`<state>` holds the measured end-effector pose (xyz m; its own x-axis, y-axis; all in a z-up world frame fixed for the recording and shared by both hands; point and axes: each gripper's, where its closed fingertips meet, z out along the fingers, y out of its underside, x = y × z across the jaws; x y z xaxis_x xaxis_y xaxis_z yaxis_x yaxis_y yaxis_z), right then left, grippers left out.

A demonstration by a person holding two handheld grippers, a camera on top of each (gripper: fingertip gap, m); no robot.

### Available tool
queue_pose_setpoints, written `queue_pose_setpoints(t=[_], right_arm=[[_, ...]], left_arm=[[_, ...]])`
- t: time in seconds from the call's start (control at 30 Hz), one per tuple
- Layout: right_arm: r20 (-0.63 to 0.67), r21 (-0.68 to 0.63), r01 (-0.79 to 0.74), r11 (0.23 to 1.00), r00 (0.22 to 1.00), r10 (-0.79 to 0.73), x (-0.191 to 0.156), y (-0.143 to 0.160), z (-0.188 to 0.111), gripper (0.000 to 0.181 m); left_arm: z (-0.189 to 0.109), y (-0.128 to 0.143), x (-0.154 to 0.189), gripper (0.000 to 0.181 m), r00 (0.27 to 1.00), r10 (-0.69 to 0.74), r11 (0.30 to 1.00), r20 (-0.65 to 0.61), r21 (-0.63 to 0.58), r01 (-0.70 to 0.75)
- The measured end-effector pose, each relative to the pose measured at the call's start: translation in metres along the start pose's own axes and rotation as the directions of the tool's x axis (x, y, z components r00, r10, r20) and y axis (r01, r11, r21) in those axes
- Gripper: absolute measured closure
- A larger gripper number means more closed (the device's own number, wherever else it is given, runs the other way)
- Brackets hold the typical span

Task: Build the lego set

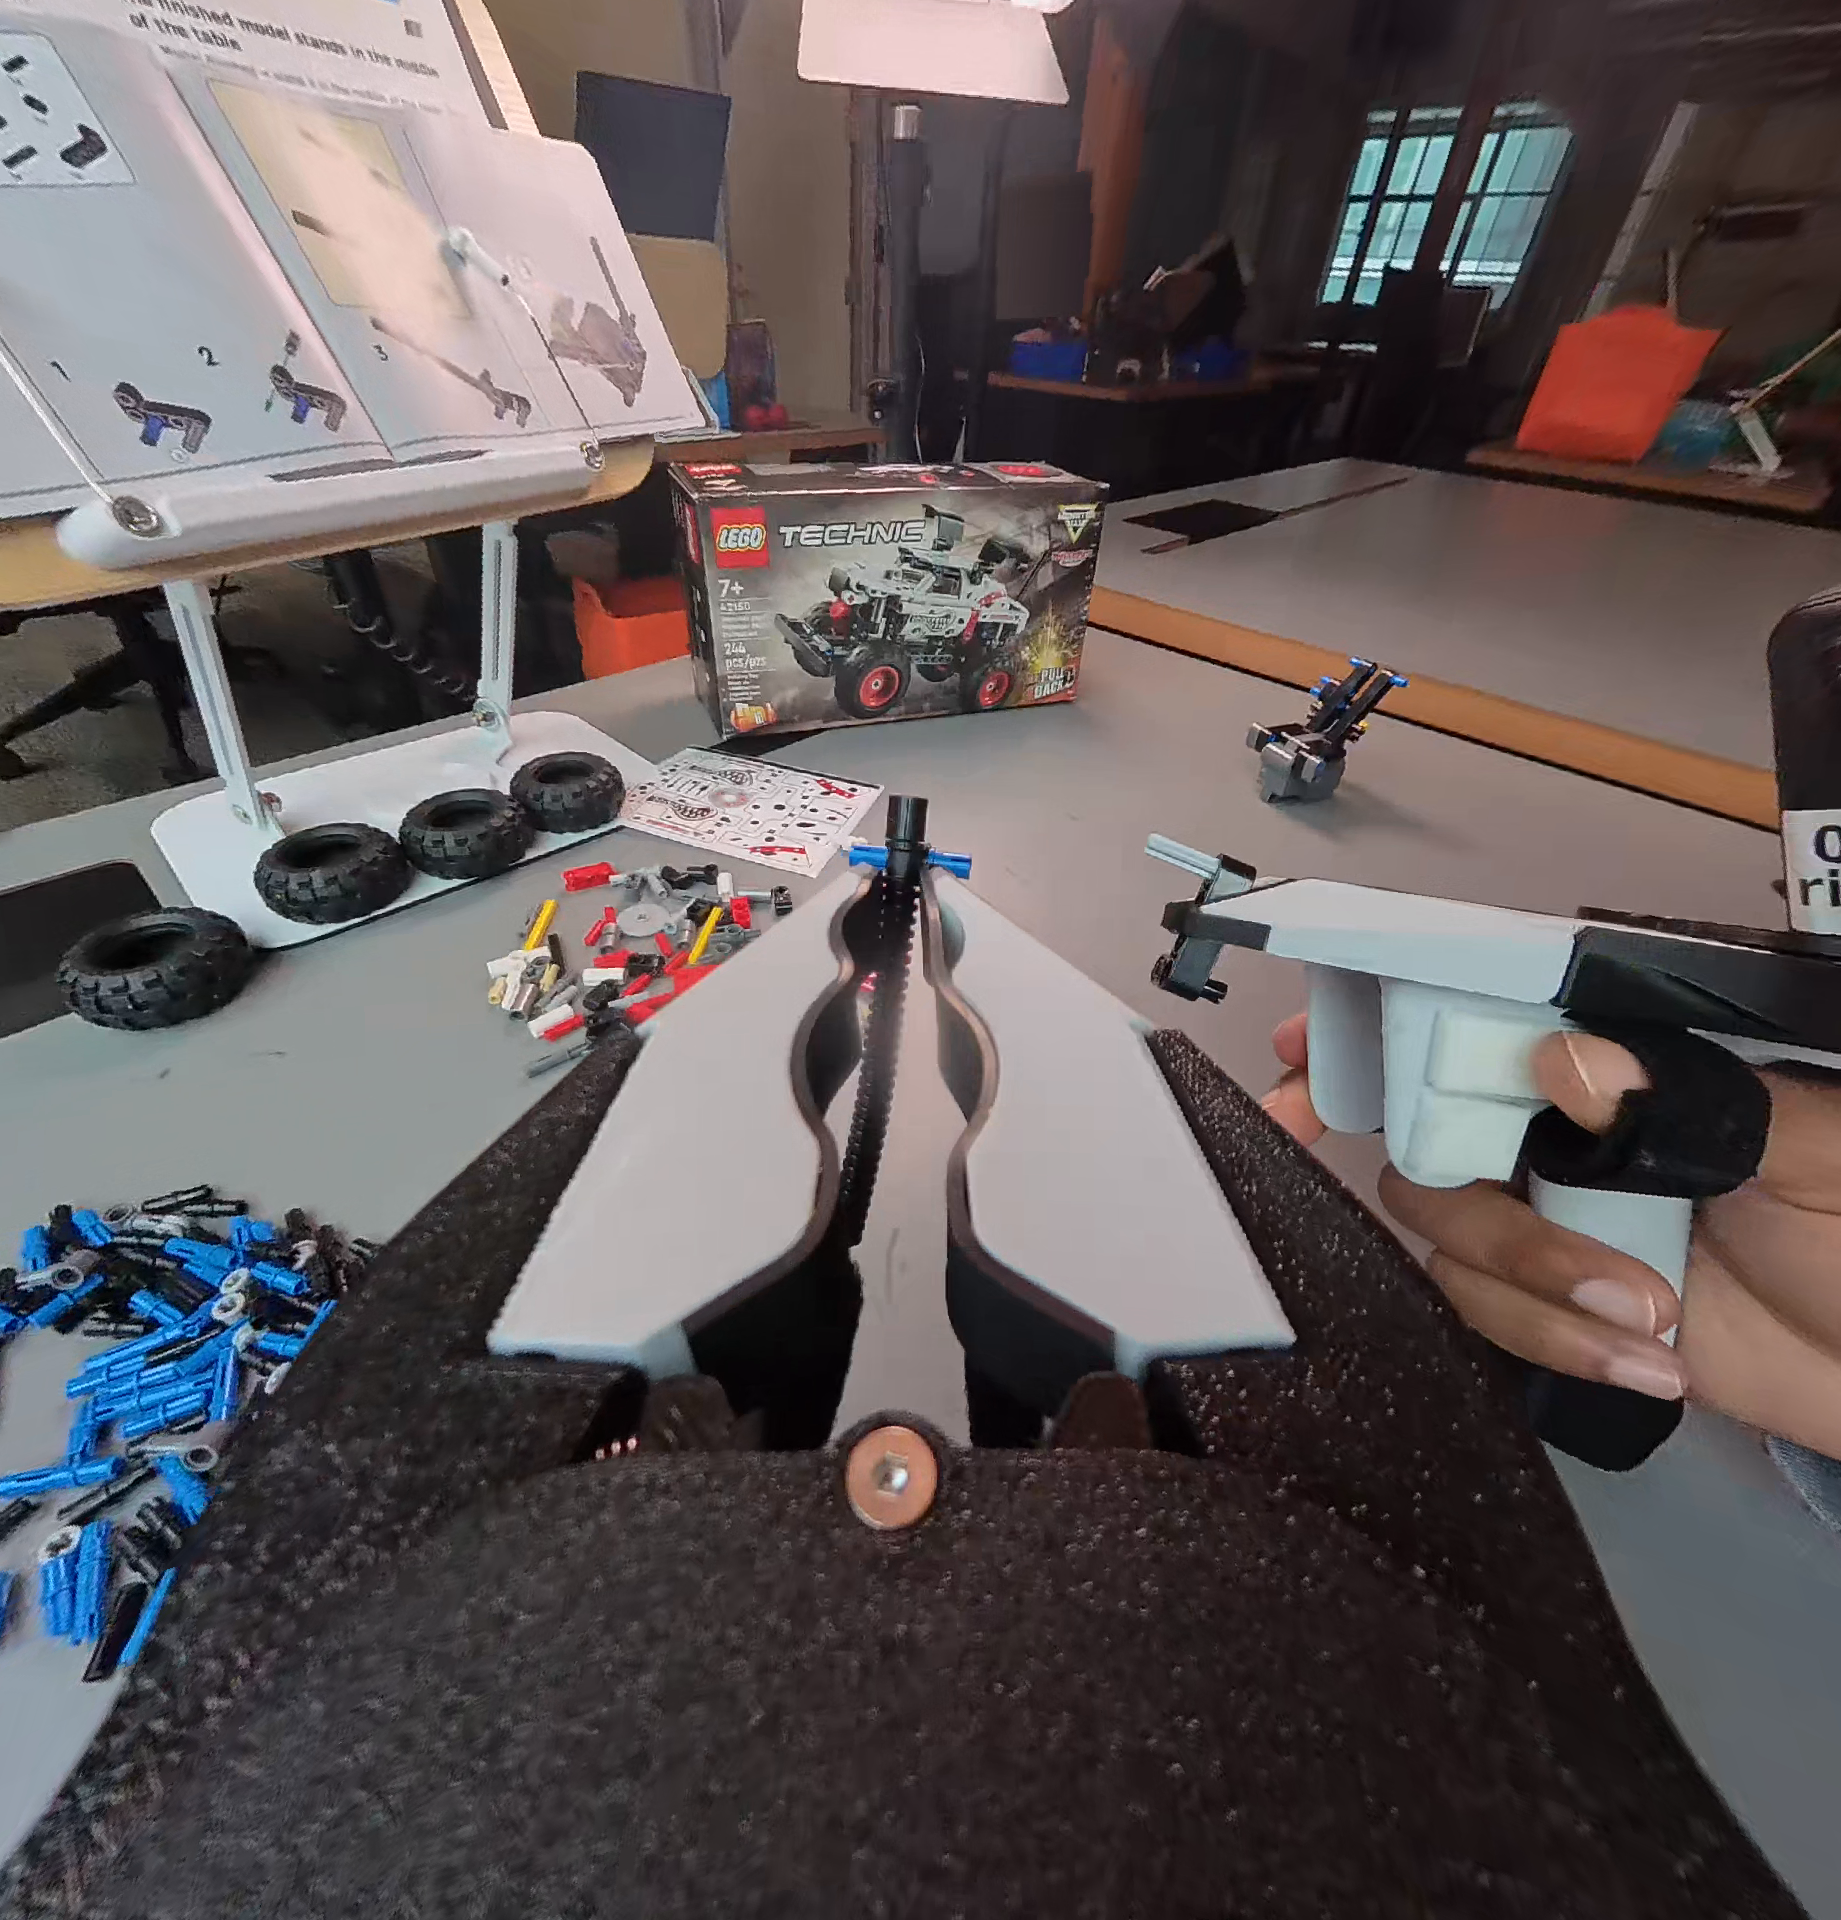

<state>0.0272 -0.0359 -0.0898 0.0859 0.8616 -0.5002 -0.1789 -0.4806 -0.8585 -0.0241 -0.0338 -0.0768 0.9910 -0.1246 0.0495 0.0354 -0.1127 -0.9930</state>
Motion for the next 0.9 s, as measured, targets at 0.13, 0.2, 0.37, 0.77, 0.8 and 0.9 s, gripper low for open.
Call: queue_pose_setpoints(t=[0.13, 0.2, 0.37, 0.77, 0.8, 0.9], right_arm=[[0.039, -0.021, -0.022, 1.000, 0.999, 0.023, -0.001, -0.009, -0.004, 0.174], [0.049, -0.027, -0.008, 1.000, 0.999, 0.009, -0.002, -0.011, -0.004, 0.174], [0.071, -0.153, 0.061, 0.986, 0.996, -0.050, -0.003, 0.005, 0.004, 0.173], [0.446, -0.515, 0.813, 0.271, 0.524, -0.725, 0.060, 0.097, -0.002, 0.172], [0.455, -0.512, 0.811, 0.283, 0.536, -0.711, 0.060, 0.100, -0.002, 0.172], [0.466, -0.477, 0.823, 0.307, 0.534, -0.705, 0.057, 0.100, -0.001, 0.172]], left_arm=[[-0.004, -0.003, 0.004, 0.174, 0.999, -0.037, 0.999, -0.038, 0.009, 0.037], [-0.005, -0.001, 0.007, 0.175, 0.998, -0.038, 0.999, -0.046, 0.011, 0.039], [-0.007, -0.002, 0.011, 0.174, 0.998, -0.003, 1.000, -0.058, 0.015, 0.003], [-0.019, 0.020, 0.010, 0.174, 0.957, 0.278, 0.960, -0.076, 0.016, -0.278], [-0.021, 0.021, 0.009, 0.174, 0.960, 0.269, 0.963, -0.074, 0.017, -0.268], [-0.024, 0.024, 0.004, 0.174, 0.964, 0.257, 0.966, -0.069, 0.007, -0.257]])
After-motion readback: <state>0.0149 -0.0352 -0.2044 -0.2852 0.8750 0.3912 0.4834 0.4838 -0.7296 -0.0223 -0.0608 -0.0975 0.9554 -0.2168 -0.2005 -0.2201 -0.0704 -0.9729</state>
